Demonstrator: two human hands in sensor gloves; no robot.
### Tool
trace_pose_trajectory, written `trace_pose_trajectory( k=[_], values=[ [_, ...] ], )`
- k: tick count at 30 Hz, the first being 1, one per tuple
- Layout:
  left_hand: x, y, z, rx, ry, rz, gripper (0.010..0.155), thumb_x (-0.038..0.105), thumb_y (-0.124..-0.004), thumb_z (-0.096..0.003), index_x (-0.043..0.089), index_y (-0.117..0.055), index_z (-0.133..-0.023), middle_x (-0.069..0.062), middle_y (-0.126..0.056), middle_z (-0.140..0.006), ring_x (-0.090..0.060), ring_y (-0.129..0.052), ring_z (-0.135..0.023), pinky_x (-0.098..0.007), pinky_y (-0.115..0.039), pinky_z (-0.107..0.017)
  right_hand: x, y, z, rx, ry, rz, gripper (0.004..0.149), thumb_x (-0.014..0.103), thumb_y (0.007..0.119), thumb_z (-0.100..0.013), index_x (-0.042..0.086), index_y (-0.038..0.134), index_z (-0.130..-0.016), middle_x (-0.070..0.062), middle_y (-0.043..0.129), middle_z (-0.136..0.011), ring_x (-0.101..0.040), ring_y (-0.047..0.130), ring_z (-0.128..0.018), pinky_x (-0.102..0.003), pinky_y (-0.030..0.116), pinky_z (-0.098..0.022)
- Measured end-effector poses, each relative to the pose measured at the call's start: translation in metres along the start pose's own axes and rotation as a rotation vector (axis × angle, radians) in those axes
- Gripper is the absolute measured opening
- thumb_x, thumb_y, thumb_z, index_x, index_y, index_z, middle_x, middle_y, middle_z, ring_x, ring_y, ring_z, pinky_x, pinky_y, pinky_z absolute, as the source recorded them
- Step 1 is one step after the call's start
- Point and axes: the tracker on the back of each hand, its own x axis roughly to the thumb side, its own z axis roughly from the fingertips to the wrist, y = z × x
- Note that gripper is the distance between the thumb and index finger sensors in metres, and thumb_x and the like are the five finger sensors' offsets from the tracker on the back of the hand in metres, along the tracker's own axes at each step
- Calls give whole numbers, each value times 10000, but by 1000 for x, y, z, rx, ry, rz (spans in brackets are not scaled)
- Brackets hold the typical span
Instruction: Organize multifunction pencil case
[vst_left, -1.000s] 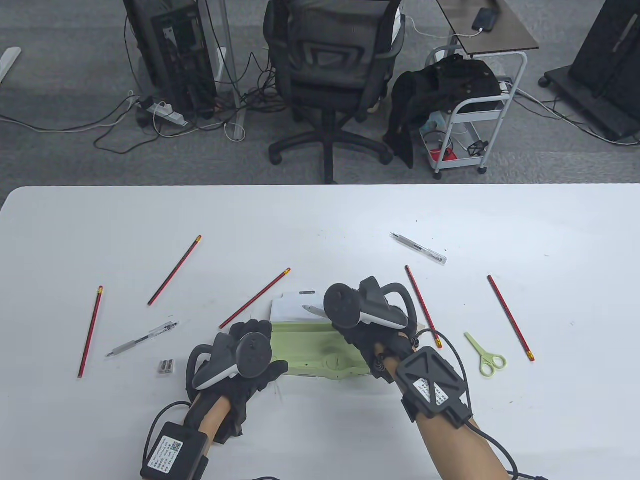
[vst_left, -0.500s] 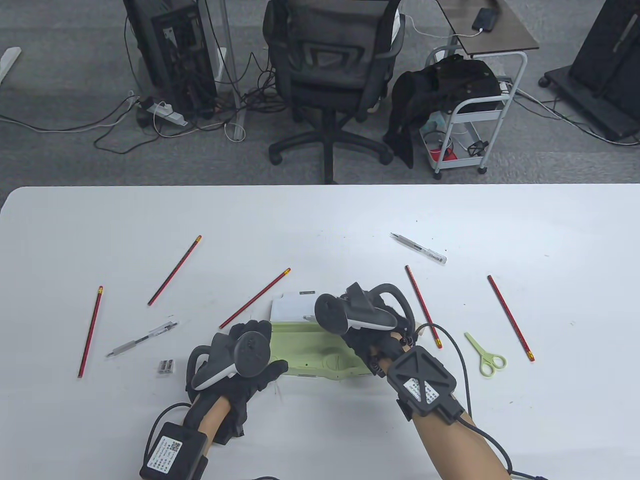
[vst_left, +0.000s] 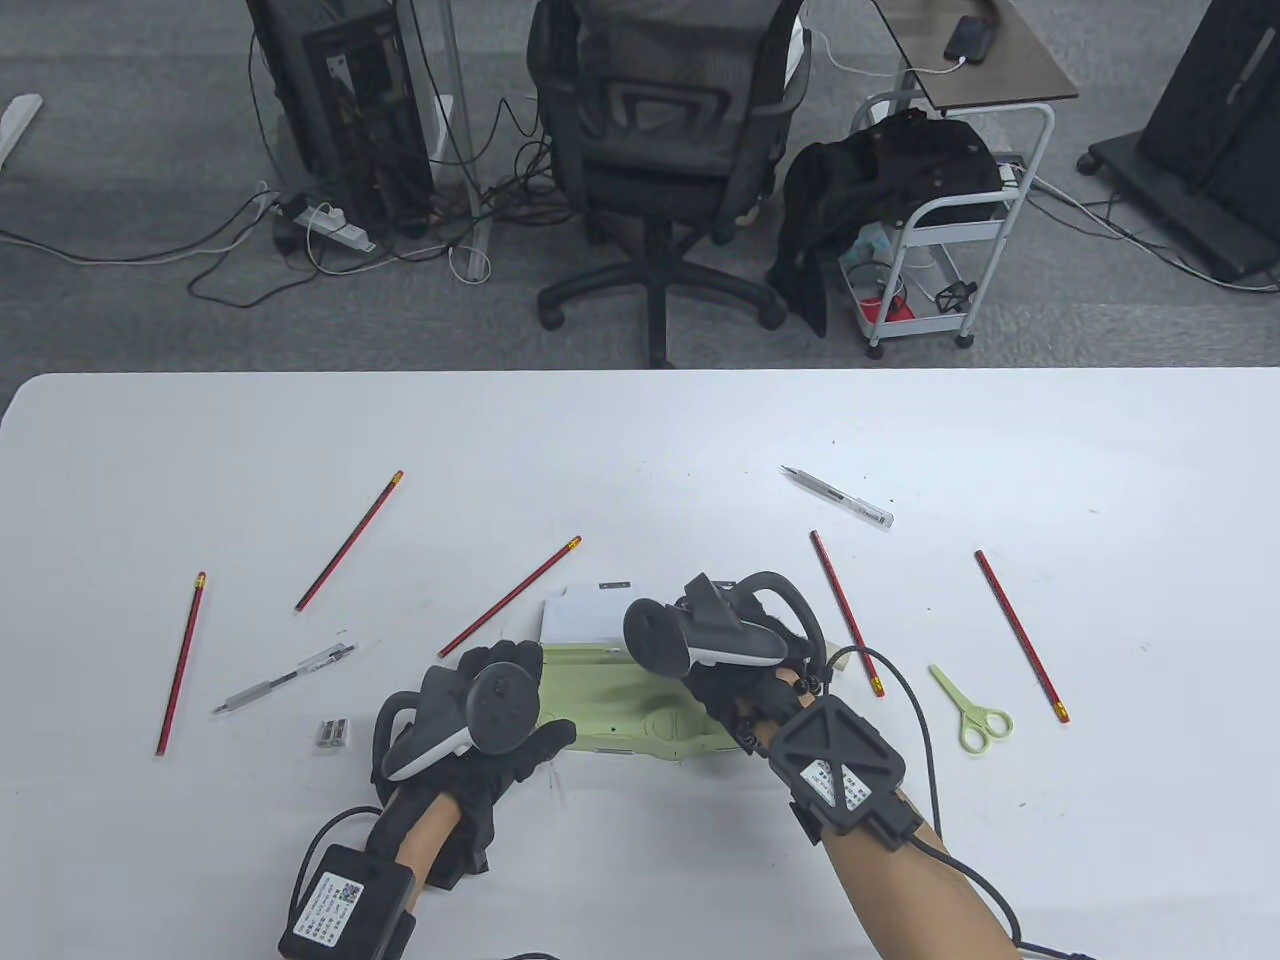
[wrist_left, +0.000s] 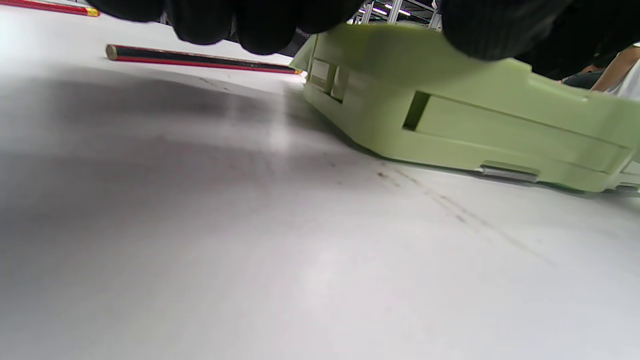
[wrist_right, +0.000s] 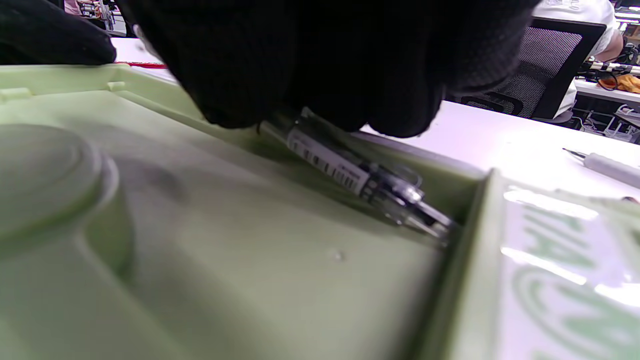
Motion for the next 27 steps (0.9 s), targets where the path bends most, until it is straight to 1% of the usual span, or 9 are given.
trace_pose_trajectory(
  k=[10, 15, 17, 19, 21, 24, 27],
  values=[
    [0, 0, 0, 2, 1, -6, 890, 595, -658, -496, 62, -389, -1157, -271, -500, -1216, -586, -531, -1086, -753, -509, -701, 2, 0, -2, -16, -5, 31, 403, 297, 866, -457, 179, 815, -839, -112, 869, -839, -379, 915, -745, -534, 793, -621],
    [0, 0, 0, 2, 3, -10, 889, 597, -659, -495, 61, -399, -1155, -272, -499, -1216, -588, -530, -1085, -755, -508, -700, -3, -3, -2, 2, -3, -13, 404, 303, 853, -464, 178, 814, -846, -112, 869, -843, -381, 916, -743, -532, 796, -617],
    [0, 1, 0, 0, 5, -16, 889, 597, -659, -494, 62, -399, -1156, -274, -500, -1215, -587, -528, -1087, -754, -508, -700, -8, -6, -1, 3, -2, -57, 419, 314, 828, -475, 166, 813, -866, -122, 871, -850, -384, 918, -749, -534, 799, -614],
    [1, 1, 0, -2, 6, -20, 891, 596, -661, -493, 59, -401, -1155, -275, -501, -1215, -589, -529, -1086, -756, -507, -699, -18, -11, 0, -3, 7, -127, 454, 343, 778, -494, 144, 797, -901, -144, 864, -871, -402, 915, -762, -546, 796, -613],
    [1, 1, 0, 1, 5, -26, 889, 598, -659, -494, 62, -401, -1155, -275, -502, -1215, -588, -531, -1086, -756, -508, -699, -35, -21, 3, -28, 46, -190, 486, 360, 750, -503, 125, 779, -928, -158, 856, -887, -419, 907, -776, -562, 789, -613],
    [1, 1, 0, 4, 6, -31, 889, 600, -657, -493, 65, -401, -1156, -271, -507, -1215, -583, -537, -1087, -754, -512, -699, -67, -36, 8, -71, 133, -248, 530, 377, 745, -505, 102, 750, -958, -182, 838, -911, -444, 891, -795, -583, 774, -619],
    [1, 1, 0, 5, 9, -30, 889, 602, -658, -493, 68, -402, -1157, -274, -509, -1213, -585, -539, -1084, -753, -513, -698, -103, -46, 12, -98, 226, -247, 552, 390, 750, -502, 93, 742, -967, -189, 834, -915, -450, 887, -799, -587, 773, -619]
  ],
)
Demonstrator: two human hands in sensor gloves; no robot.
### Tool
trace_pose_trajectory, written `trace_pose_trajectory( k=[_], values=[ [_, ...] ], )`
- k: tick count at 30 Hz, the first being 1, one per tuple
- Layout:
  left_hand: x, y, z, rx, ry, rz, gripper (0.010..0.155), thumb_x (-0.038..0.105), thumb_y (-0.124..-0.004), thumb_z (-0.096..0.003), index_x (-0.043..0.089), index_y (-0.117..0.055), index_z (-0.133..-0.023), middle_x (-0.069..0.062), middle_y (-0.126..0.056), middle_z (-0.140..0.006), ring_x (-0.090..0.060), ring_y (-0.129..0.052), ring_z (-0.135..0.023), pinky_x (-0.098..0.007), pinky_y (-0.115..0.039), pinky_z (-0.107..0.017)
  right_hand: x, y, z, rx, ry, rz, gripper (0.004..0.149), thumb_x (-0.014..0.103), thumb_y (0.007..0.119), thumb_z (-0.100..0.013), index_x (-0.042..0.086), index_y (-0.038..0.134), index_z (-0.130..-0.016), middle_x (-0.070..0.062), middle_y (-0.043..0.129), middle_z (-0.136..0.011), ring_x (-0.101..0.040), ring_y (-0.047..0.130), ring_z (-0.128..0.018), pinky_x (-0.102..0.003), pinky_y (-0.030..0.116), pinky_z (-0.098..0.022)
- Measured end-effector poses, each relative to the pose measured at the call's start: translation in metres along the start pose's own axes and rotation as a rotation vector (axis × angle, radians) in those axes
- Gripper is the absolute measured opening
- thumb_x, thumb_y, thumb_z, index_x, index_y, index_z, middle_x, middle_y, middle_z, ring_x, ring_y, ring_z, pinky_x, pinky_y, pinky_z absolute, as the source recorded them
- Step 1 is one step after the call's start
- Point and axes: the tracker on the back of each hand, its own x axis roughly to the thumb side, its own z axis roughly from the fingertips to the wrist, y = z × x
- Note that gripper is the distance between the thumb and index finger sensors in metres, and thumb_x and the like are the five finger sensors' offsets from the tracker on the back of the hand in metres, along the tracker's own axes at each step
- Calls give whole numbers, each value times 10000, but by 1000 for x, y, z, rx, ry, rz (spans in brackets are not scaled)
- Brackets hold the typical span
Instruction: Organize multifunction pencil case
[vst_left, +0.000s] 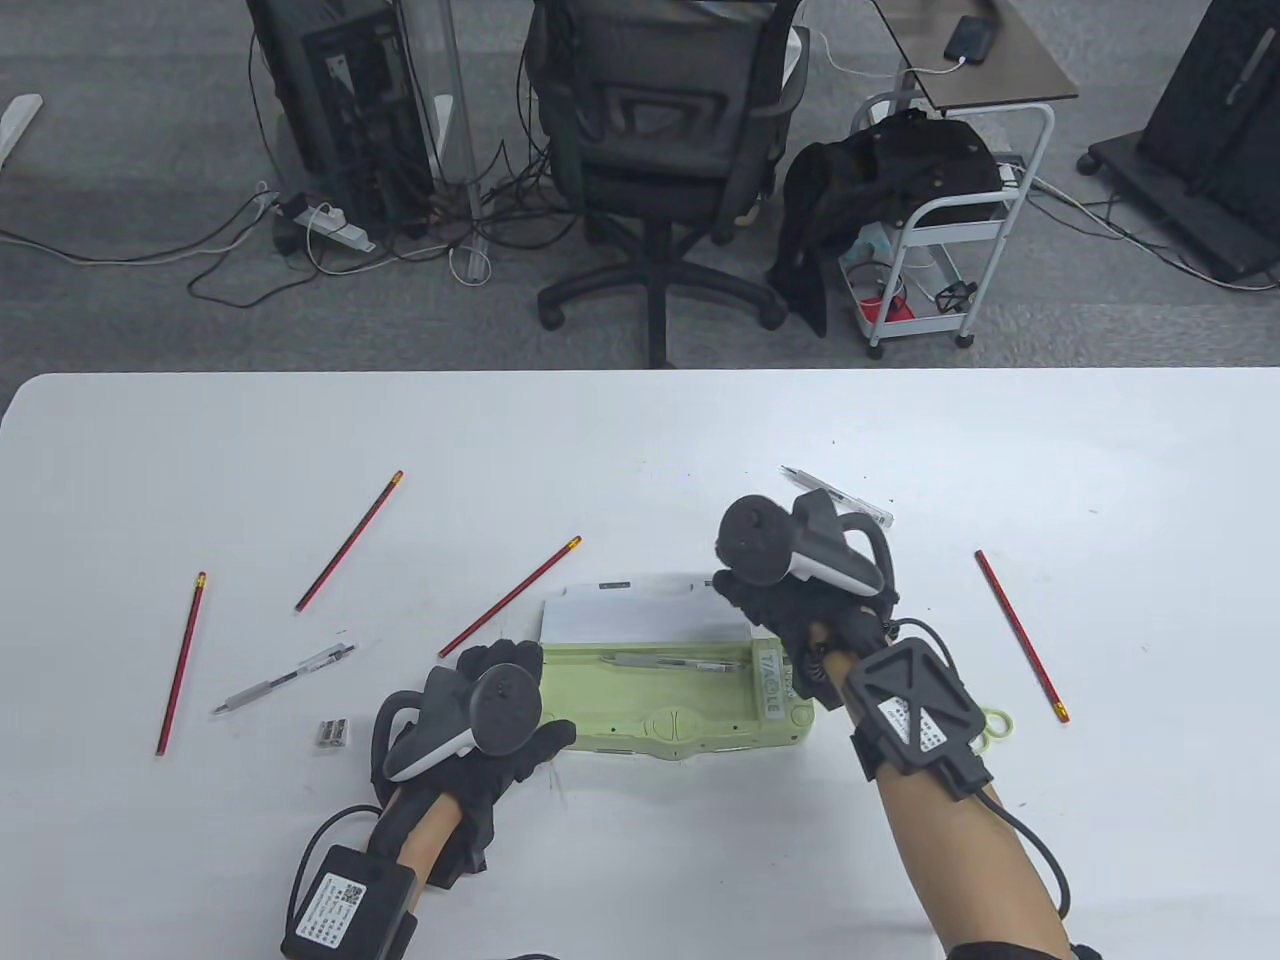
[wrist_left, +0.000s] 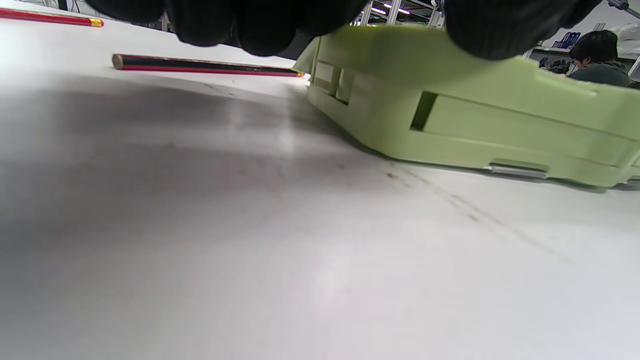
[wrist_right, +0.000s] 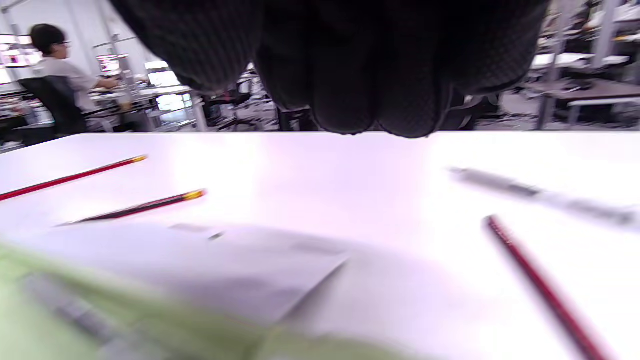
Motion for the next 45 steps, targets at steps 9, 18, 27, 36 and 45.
trace_pose_trajectory(
  k=[9, 18, 27, 36, 45],
  values=[
    [1, -1, 0, 2, 3, -3, 889, 600, -656, -493, 66, -401, -1156, -275, -511, -1212, -586, -540, -1082, -752, -515, -697, -83, -6, -32, -28, 226, 125, 554, 392, 773, -494, 111, 738, -971, -190, 815, -934, -456, 865, -824, -594, 753, -636],
    [1, -1, 1, 0, 6, -8, 889, 600, -654, -494, 66, -397, -1157, -277, -505, -1213, -588, -534, -1084, -752, -515, -698, -132, 39, -73, 29, 352, 213, 557, 394, 792, -482, 131, 740, -971, -198, 784, -965, -467, 834, -853, -602, 724, -657],
    [1, -1, 0, -2, 3, -7, 890, 599, -654, -494, 62, -397, -1157, -278, -506, -1212, -589, -535, -1082, -752, -514, -697, -147, 71, -95, 113, 385, 287, 577, 391, 815, -462, 128, 731, -968, -184, 789, -954, -447, 849, -838, -585, 735, -658],
    [2, -2, 1, -2, 4, 3, 889, 597, -653, -495, 64, -392, -1156, -277, -507, -1213, -589, -538, -1081, -752, -514, -697, -142, 74, -96, 71, 347, 345, 478, 325, 843, -453, 130, 809, -888, -161, 870, -868, -408, 922, -751, -560, 793, -614],
    [1, -1, 0, -2, 3, 5, 889, 597, -657, -494, 64, -396, -1156, -274, -506, -1213, -588, -536, -1083, -753, -514, -698, -136, 77, -99, 119, 324, 410, 497, 354, 820, -468, 111, 801, -901, -159, 886, -834, -388, 933, -724, -556, 798, -614]
  ],
)
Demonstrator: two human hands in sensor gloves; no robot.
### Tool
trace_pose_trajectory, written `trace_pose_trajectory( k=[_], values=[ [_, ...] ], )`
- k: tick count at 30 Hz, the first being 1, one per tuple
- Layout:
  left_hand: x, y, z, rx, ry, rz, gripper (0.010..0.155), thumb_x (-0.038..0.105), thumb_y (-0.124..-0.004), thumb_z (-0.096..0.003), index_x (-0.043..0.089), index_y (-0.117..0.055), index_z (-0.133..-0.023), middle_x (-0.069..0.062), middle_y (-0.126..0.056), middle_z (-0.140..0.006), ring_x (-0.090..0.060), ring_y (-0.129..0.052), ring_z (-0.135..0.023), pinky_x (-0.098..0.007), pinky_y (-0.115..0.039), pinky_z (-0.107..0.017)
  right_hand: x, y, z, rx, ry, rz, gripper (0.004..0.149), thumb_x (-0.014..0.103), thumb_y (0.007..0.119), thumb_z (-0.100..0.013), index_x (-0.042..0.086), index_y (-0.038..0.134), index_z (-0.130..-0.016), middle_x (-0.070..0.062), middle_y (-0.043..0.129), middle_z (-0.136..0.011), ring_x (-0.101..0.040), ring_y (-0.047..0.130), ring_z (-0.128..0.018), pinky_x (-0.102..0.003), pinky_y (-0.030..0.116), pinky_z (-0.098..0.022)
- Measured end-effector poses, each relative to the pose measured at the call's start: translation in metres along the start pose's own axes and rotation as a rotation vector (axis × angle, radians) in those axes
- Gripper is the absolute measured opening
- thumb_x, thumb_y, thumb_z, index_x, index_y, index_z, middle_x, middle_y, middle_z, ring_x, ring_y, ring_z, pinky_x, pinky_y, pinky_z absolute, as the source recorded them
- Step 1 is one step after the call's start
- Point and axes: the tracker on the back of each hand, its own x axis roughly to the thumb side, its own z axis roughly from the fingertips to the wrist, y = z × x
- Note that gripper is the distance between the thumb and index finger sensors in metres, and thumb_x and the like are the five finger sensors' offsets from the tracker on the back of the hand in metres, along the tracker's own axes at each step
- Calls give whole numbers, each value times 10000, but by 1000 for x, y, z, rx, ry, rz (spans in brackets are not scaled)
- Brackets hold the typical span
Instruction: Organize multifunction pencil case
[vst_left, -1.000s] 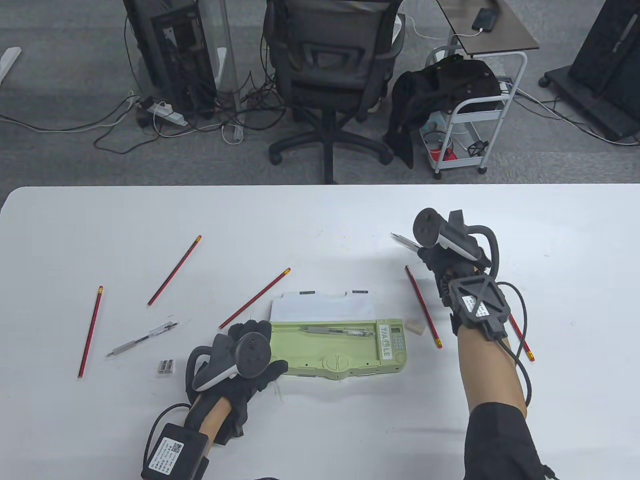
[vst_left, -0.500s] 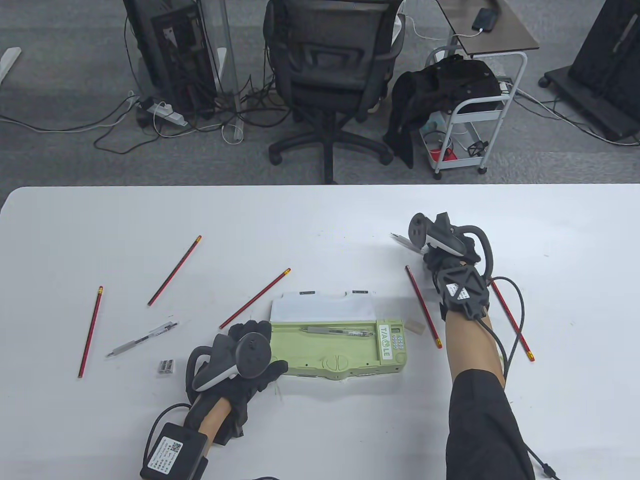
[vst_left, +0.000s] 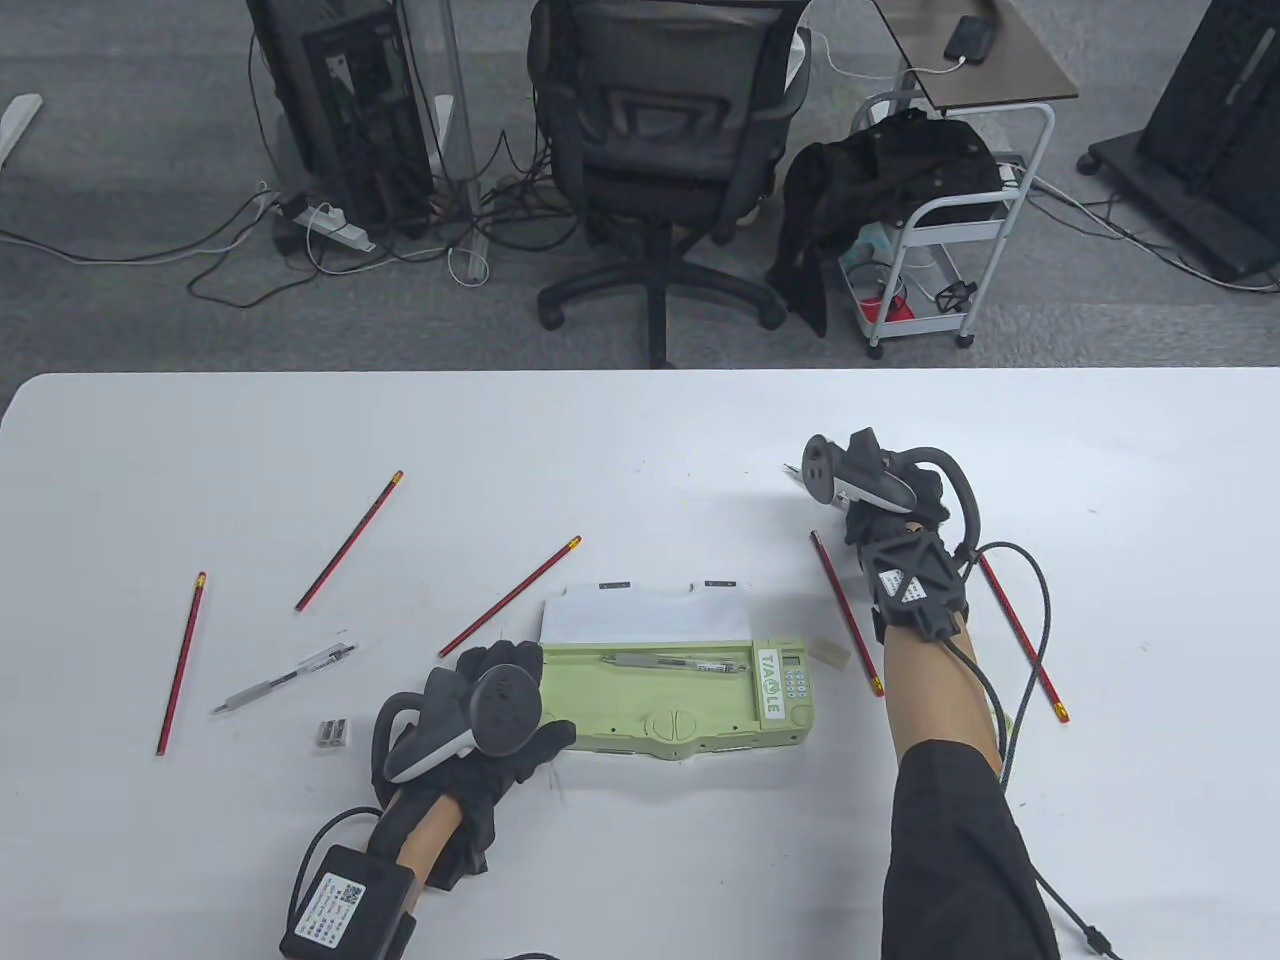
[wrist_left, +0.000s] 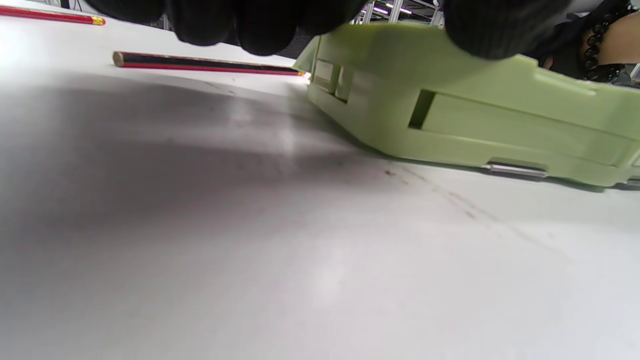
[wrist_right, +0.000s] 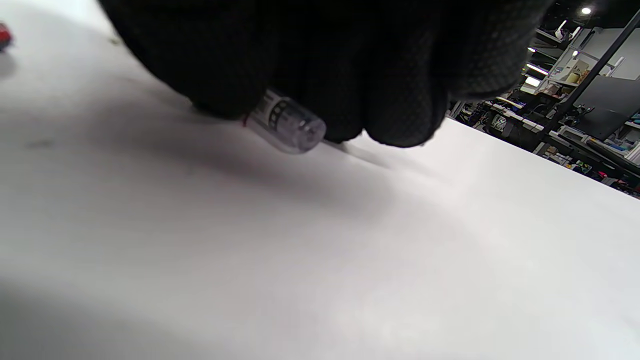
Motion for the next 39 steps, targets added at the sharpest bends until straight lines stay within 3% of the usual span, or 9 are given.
trace_pose_trajectory(
  k=[9, 19, 27, 39],
  values=[
    [0, 0, 0, 0, 1, -7, 888, 595, -656, -496, 60, -398, -1156, -275, -505, -1214, -590, -536, -1081, -752, -514, -698, -16, -10, 22, 15, 50, -65, 499, 342, 788, -487, 106, 769, -926, -168, 854, -860, -404, 901, -753, -570, 771, -631],
    [2, -1, 0, -6, 6, -14, 888, 592, -648, -498, 59, -386, -1157, -278, -498, -1214, -589, -539, -1081, -751, -516, -697, -15, -59, 102, -103, 8, -104, 499, 346, 790, -492, 110, 764, -930, -166, 847, -868, -408, 893, -763, -576, 764, -636],
    [2, 0, 0, -17, 7, -12, 886, 585, -643, -503, 54, -373, -1159, -286, -480, -1215, -594, -530, -1080, -751, -511, -699, 28, -76, 160, -164, -101, -131, 495, 347, 791, -491, 121, 765, -930, -162, 843, -876, -408, 889, -772, -575, 761, -641],
    [0, 1, -1, -24, -3, 12, 883, 576, -657, -506, 44, -381, -1155, -291, -481, -1212, -595, -533, -1076, -749, -513, -696, 106, -74, 208, -226, -357, -50, 494, 347, 790, -487, 129, 761, -929, -157, 837, -883, -410, 880, -783, -579, 753, -648]
  ],
)
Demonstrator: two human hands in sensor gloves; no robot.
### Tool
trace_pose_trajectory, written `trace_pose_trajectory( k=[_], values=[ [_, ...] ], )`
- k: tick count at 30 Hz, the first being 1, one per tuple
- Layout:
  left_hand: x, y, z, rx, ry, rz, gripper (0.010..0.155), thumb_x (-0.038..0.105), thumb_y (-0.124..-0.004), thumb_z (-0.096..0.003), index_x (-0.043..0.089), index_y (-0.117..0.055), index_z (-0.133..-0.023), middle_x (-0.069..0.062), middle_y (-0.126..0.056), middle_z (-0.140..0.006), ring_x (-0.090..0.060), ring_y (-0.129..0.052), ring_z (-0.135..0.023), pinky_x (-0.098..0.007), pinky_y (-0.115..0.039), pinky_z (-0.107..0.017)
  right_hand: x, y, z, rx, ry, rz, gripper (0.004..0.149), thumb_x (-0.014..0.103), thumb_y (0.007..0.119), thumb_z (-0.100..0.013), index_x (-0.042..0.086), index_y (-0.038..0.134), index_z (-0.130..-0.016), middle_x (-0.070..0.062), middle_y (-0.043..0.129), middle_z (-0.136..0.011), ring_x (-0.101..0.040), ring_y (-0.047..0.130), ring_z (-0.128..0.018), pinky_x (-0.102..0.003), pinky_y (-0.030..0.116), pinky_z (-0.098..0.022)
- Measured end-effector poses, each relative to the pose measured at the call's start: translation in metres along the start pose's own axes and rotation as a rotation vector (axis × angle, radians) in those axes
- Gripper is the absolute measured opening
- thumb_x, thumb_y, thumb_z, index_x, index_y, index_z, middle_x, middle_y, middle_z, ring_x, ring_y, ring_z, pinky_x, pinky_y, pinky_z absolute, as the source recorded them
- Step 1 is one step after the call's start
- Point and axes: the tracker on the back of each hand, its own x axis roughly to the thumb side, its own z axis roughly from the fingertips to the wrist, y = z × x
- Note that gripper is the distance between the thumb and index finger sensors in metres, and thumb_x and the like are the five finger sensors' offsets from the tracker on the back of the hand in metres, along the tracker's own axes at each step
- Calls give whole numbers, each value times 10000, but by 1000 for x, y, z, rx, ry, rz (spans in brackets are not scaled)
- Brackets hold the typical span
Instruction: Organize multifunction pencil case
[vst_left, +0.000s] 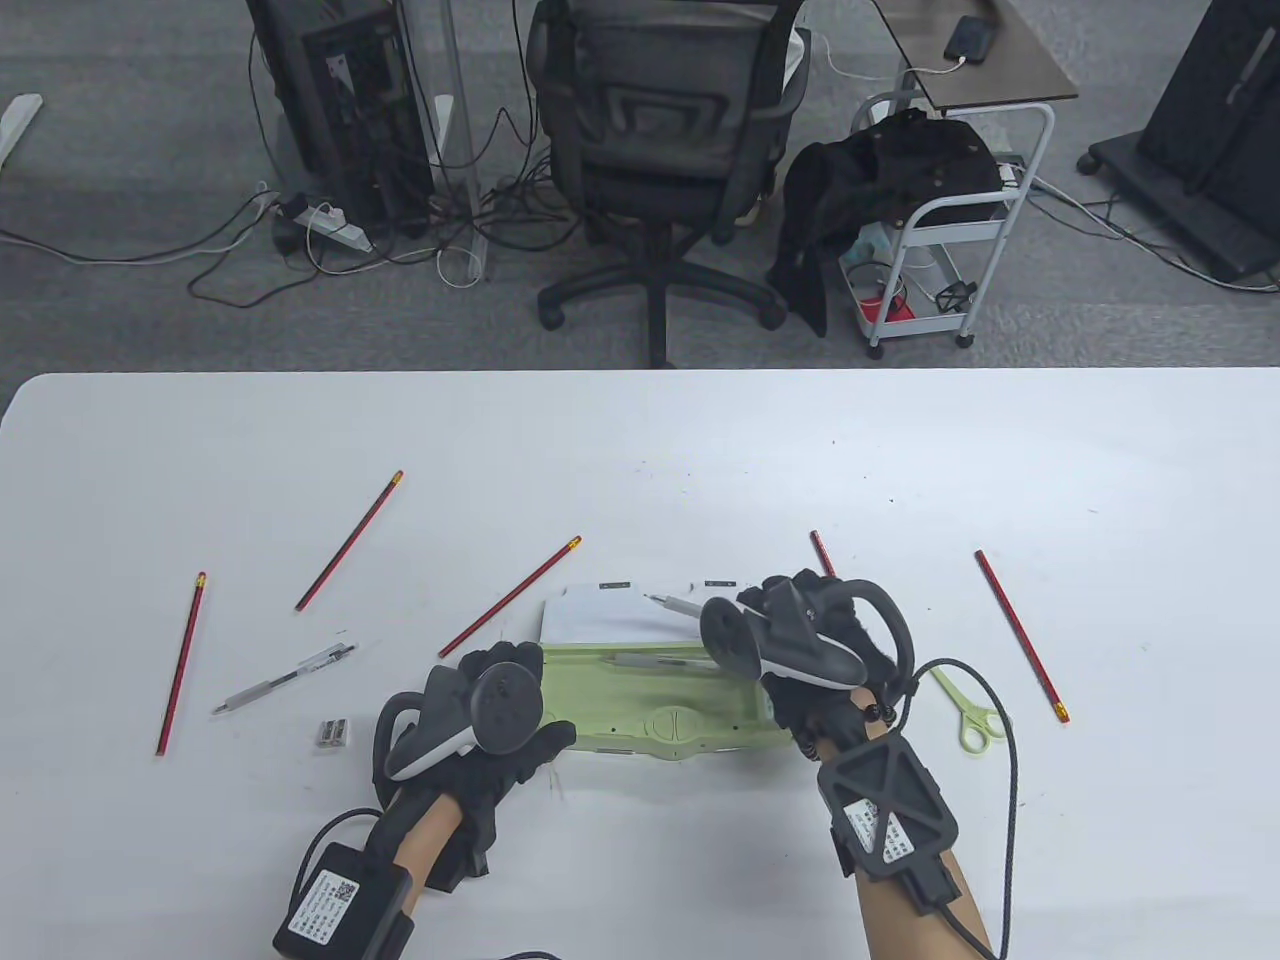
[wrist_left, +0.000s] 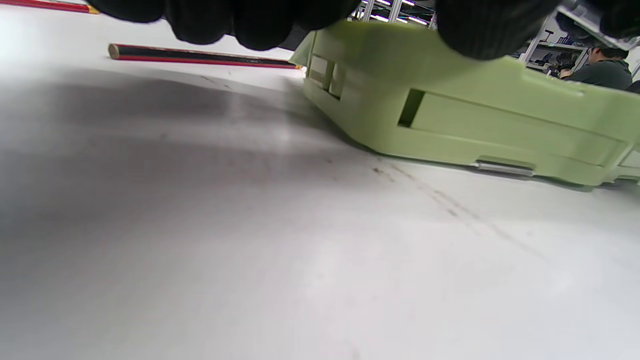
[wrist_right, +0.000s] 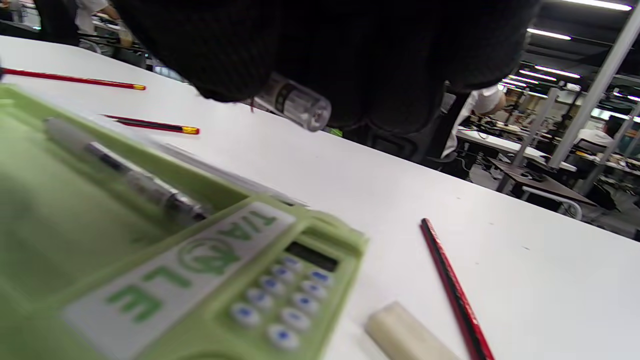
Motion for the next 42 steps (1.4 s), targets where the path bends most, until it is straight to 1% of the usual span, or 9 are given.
trace_pose_trajectory(
  k=[5, 9, 20, 26, 28, 30, 34, 38, 42],
  values=[
    [0, 1, -1, 0, 1, -5, 886, 579, -662, -504, 46, -385, -1156, -291, -482, -1212, -598, -528, -1076, -751, -510, -697, 31, 7, 3, -9, -95, 79, 492, 353, 796, -481, 135, 767, -922, -153, 840, -880, -407, 883, -783, -580, 754, -647],
    [0, 1, 0, 2, 3, -11, 887, 580, -661, -503, 48, -385, -1157, -289, -482, -1213, -597, -525, -1078, -752, -511, -696, 42, 12, 5, -10, -127, 112, 494, 362, 803, -476, 137, 773, -916, -147, 845, -875, -403, 889, -777, -577, 759, -645],
    [1, 1, -1, 1, 6, -18, 886, 579, -664, -503, 48, -390, -1156, -289, -481, -1214, -598, -523, -1079, -752, -508, -698, 49, 25, 2, 21, -135, 151, 486, 376, 817, -472, 131, 794, -891, -143, 863, -856, -403, 899, -765, -582, 763, -640],
    [2, 1, -1, 1, 8, -21, 887, 580, -664, -502, 49, -389, -1157, -290, -479, -1215, -599, -520, -1080, -753, -508, -697, 52, 30, 1, -7, -134, 171, 479, 380, 824, -466, 144, 797, -882, -136, 865, -853, -397, 901, -762, -579, 764, -638],
    [2, 1, -1, 0, 8, -20, 885, 578, -663, -504, 48, -387, -1157, -290, -477, -1215, -599, -519, -1080, -753, -507, -698, 52, 30, 1, -12, -128, 185, 477, 387, 826, -464, 152, 801, -878, -137, 861, -858, -400, 897, -765, -582, 759, -639],
    [2, 1, -1, -1, 9, -18, 886, 578, -663, -505, 47, -385, -1158, -290, -475, -1216, -600, -515, -1081, -753, -504, -698, 51, 30, 3, -33, -126, 199, 507, 391, 828, -460, 143, 786, -900, -144, 851, -872, -403, 892, -772, -582, 756, -641],
    [2, 1, -1, -2, 10, -17, 887, 577, -665, -503, 47, -387, -1157, -293, -475, -1215, -602, -514, -1080, -755, -503, -698, 41, 25, 10, -66, -86, 178, 515, 383, 806, -473, 130, 773, -920, -154, 840, -890, -411, 886, -787, -585, 752, -644],
    [2, 1, -1, -3, 13, -18, 886, 577, -664, -504, 48, -385, -1158, -291, -474, -1215, -601, -514, -1081, -754, -503, -699, 19, 20, 25, -92, 1, 88, 542, 390, 766, -490, 112, 744, -955, -176, 814, -927, -435, 864, -826, -608, 729, -654],
    [2, 1, -1, -4, 14, -18, 888, 578, -664, -503, 48, -385, -1158, -293, -474, -1216, -604, -512, -1079, -755, -502, -698, -7, 25, 41, -80, 92, -36, 606, 413, 743, -499, 87, 684, -1007, -212, 756, -984, -474, 815, -876, -639, 683, -672]
  ],
)
